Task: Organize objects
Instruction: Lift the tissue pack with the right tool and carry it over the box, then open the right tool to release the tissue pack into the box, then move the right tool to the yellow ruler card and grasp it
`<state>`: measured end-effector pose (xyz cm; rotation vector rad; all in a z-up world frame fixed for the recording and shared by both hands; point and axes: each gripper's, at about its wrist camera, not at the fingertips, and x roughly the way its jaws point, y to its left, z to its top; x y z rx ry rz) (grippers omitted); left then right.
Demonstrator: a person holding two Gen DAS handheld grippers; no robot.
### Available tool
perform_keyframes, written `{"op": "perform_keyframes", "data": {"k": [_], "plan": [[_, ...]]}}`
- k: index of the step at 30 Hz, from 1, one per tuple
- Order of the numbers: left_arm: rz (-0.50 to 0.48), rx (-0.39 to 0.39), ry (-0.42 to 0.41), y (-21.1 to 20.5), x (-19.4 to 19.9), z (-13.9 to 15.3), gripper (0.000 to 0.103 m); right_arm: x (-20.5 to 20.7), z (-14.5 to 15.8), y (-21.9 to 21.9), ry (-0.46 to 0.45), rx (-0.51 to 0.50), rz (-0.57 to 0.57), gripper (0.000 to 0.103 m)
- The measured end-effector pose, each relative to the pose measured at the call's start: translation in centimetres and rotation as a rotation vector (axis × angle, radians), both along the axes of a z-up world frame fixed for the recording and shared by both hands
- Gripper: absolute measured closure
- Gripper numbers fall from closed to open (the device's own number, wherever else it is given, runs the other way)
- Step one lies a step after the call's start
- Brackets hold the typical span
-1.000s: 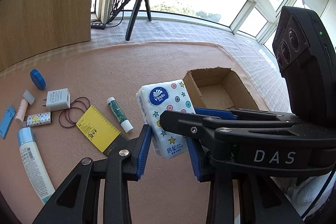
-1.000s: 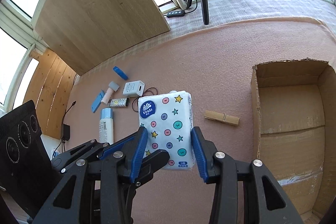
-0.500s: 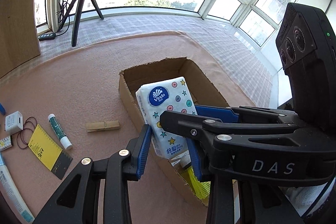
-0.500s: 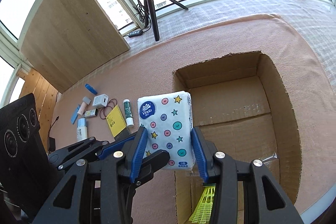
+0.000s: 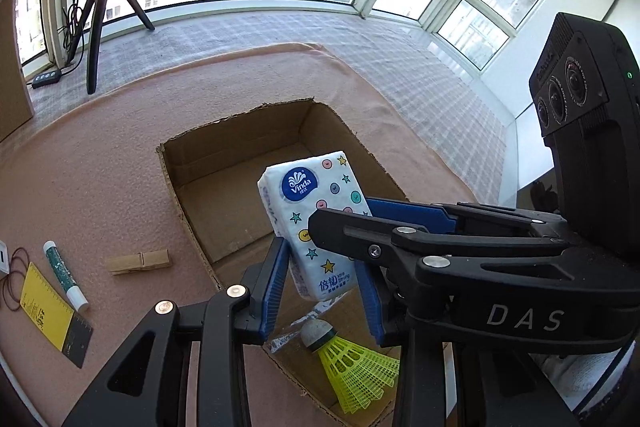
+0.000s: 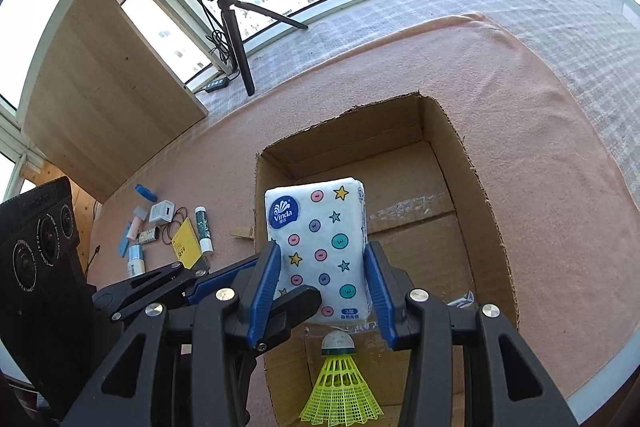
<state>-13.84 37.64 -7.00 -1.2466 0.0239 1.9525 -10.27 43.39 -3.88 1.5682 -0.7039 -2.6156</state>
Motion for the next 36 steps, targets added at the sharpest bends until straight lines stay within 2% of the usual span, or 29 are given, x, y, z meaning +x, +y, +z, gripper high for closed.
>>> {"op": "perform_keyframes", "data": {"k": [2, 4, 5, 6, 10, 21, 30, 36], "plan": [[-0.004, -0.009, -0.001, 0.0, -0.1, 0.0, 0.06, 0.1, 0.1, 0.2, 0.01, 0.004, -0.001, 0.062], [0.011, -0.028, 0.0, -0.2, -0.2, -0.1, 0.027, 0.1, 0.2, 0.4, 0.017, 0.015, -0.003, 0.038], [0.02, -0.035, 0.012, -0.6, -0.1, -0.1, 0.024, 0.1, 0.4, 0.6, 0.019, 0.035, -0.014, 0.033], [0.023, -0.043, 0.021, -0.8, -0.1, -0.1, 0.024, 0.2, 0.5, 0.8, 0.021, 0.059, -0.03, 0.029], [0.046, -0.058, 0.014, -1.8, -0.5, -0.3, 0.024, 0.2, 0.8, 1.5, 0.014, 0.108, -0.073, 0.028], [0.107, -0.054, 0.014, -5.7, -0.5, 0.2, 0.024, 0.6, 0.4, 0.1, 0.015, 0.103, -0.068, 0.028], [0.237, -0.075, 0.022, -14.7, 0.6, 0.6, 0.024, 0.9, 0.8, -3.6, 0.077, 0.055, -0.019, 0.028], [0.378, -0.088, 0.021, -22.9, 1.2, 0.2, 0.024, 0.6, 1.1, -7.2, 0.115, 0.045, 0.047, 0.028]]}}
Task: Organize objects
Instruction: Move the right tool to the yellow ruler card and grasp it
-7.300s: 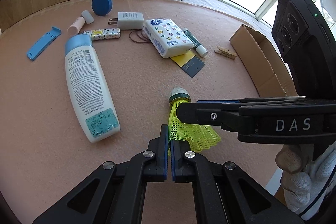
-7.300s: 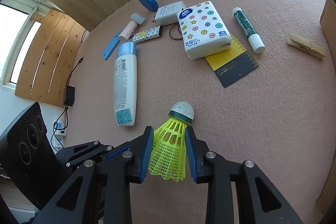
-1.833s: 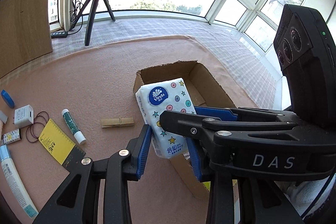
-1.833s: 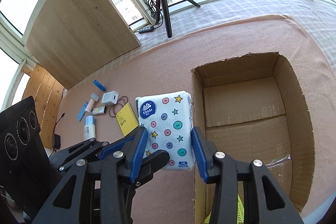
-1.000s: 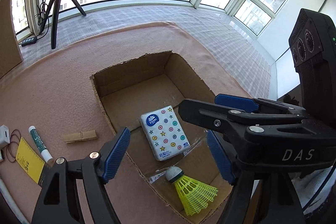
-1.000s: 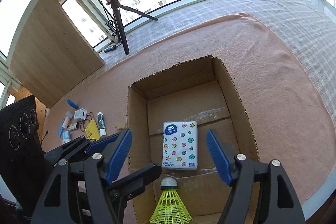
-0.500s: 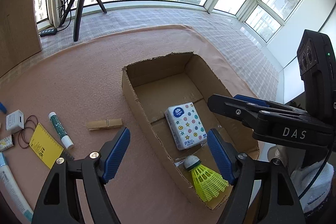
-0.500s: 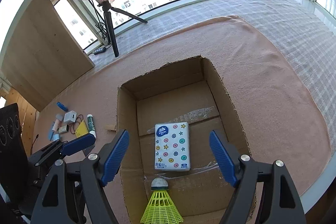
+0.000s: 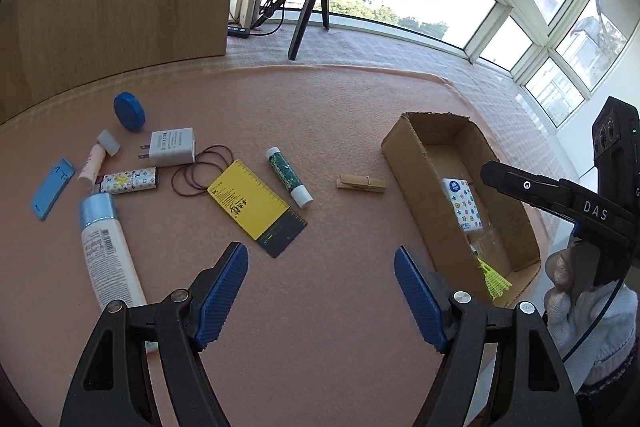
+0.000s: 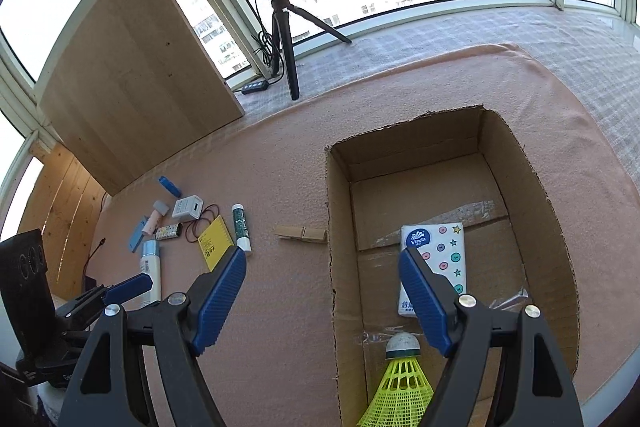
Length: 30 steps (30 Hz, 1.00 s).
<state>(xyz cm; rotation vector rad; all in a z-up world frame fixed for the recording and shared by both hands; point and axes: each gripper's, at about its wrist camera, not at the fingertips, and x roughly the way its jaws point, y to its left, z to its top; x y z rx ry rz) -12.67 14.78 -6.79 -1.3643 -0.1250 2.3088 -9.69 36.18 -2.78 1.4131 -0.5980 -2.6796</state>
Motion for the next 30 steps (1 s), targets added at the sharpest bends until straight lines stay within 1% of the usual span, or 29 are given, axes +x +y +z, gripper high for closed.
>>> {"op": "perform_keyframes", "data": {"k": [6, 12, 17, 19, 22, 26, 30], "plan": [[0.134, -0.008, -0.014, -7.7, 0.0, -1.0, 0.024, -1.5, -0.3, -4.0, -0.007, -0.012, 0.069, 0.028], [0.206, -0.023, -0.033, -12.9, -0.2, -2.5, 0.024, -3.3, -0.8, -8.5, -0.044, -0.007, 0.16, 0.028], [0.245, -0.02, -0.067, -15.1, -0.5, -4.2, 0.025, -5.0, -1.6, -12.5, -0.076, 0.006, 0.246, 0.028], [0.258, -0.02, -0.071, -15.7, -0.7, -4.7, 0.025, -5.7, -2.2, -13.6, -0.095, -0.008, 0.269, 0.028], [0.27, -0.006, -0.081, -16.3, -0.9, -5.3, 0.025, -6.8, -3.2, -14.7, -0.127, -0.03, 0.301, 0.028], [0.276, 0.002, -0.09, -16.8, -0.9, -5.7, 0.025, -8.2, -4.2, -15.9, -0.155, -0.014, 0.342, 0.028], [0.279, 0.006, -0.09, -16.9, -0.6, -5.7, 0.025, -9.9, -5.3, -16.9, -0.191, -0.024, 0.384, 0.028]]}}
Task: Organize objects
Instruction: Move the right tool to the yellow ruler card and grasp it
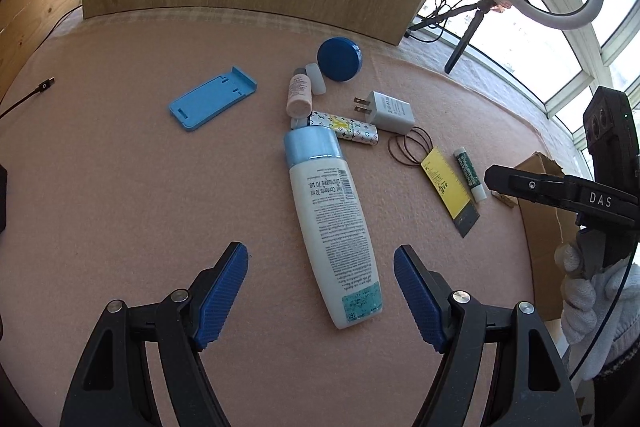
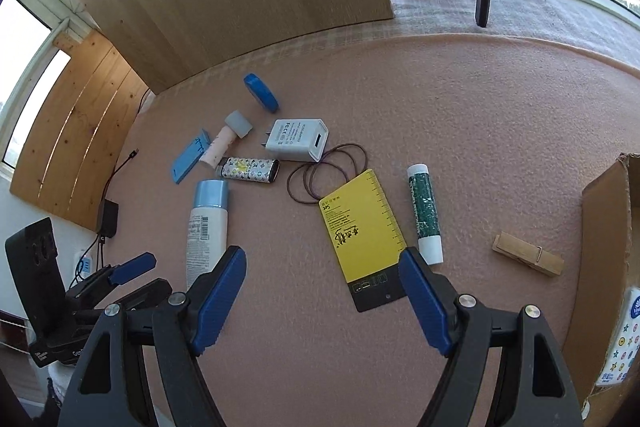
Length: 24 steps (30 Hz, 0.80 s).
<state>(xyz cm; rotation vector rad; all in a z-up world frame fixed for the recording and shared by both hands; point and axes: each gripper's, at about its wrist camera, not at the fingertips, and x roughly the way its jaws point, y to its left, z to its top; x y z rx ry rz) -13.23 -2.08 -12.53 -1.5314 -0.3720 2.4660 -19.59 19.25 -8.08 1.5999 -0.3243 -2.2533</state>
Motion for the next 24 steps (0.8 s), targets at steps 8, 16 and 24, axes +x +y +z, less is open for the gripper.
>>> {"op": "perform_keyframes", "data": {"k": [8, 16, 24], "plan": [[0.028, 0.014, 0.0, -1.5, 1.0, 0.3, 0.025, -3.5, -2.5, -0.9, -0.058, 0.05, 0.01, 0.028], [0.059, 0.011, 0.001, -3.0, 1.7, 0.5, 0.025, -5.2, -4.3, -0.2, -0.084, 0.097, -0.009, 0.028], [0.06, 0.018, -0.001, -3.1, 1.9, 0.5, 0.025, -4.8, -4.3, -0.9, -0.088, 0.127, 0.062, 0.028]]}}
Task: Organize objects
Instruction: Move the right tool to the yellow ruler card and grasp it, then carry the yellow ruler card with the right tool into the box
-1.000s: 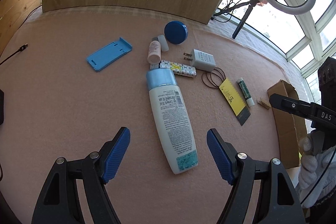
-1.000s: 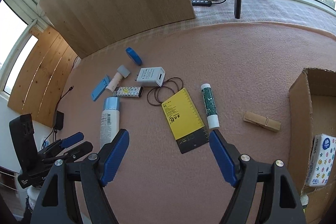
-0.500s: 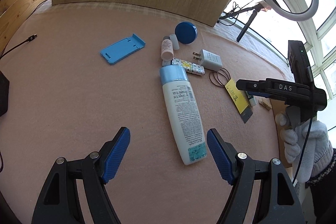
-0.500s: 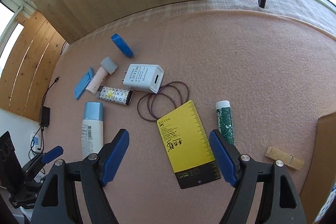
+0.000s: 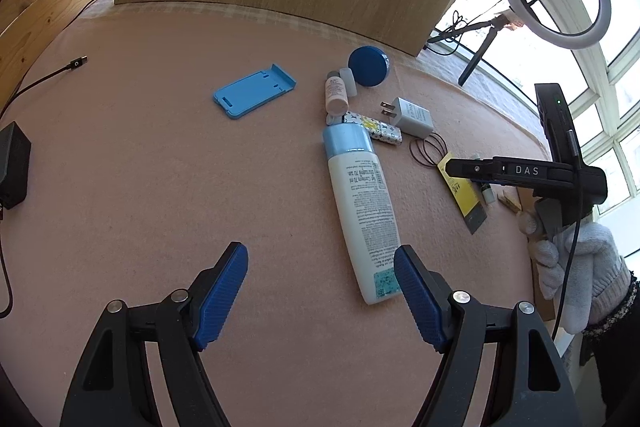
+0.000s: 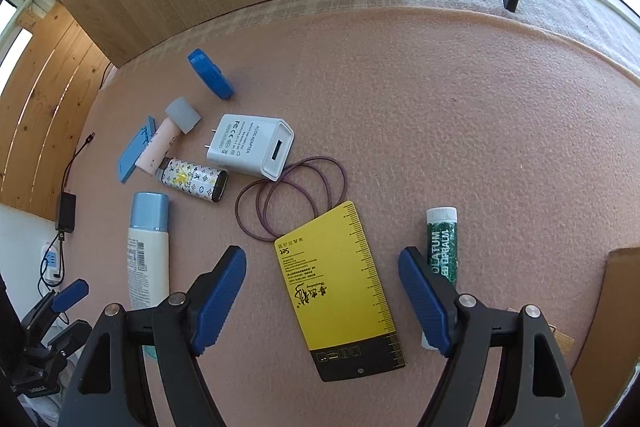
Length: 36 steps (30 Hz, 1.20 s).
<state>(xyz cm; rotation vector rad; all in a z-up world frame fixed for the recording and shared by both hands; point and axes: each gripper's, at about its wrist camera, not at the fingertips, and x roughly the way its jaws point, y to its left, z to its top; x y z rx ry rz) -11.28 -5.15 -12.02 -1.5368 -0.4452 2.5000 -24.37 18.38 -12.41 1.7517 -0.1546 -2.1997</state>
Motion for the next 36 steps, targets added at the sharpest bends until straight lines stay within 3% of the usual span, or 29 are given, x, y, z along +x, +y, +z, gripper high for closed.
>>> {"op": "perform_keyframes", "data": {"k": [6, 12, 17, 25, 36], "plan": [[-0.002, -0.003, -0.008, 0.3, 0.0, -0.2, 0.025, 1.8, -0.2, -1.8, 0.037, 0.148, 0.117, 0.028], [-0.009, -0.005, -0.012, 0.9, 0.2, -0.3, 0.025, 2.5, -0.3, -2.4, 0.07, 0.241, 0.158, 0.038], [-0.023, -0.017, -0.011, 1.7, 0.4, -0.3, 0.025, 2.7, 0.1, -1.4, 0.078, 0.246, 0.14, 0.057], [-0.041, -0.027, -0.008, 2.5, 0.5, 0.0, 0.025, 4.5, 0.2, -1.3, 0.085, 0.236, 0.155, 0.057], [-0.066, -0.04, -0.005, 3.9, 0.6, 0.4, 0.025, 8.2, 1.3, 0.6, 0.11, 0.157, 0.058, 0.057]]}}
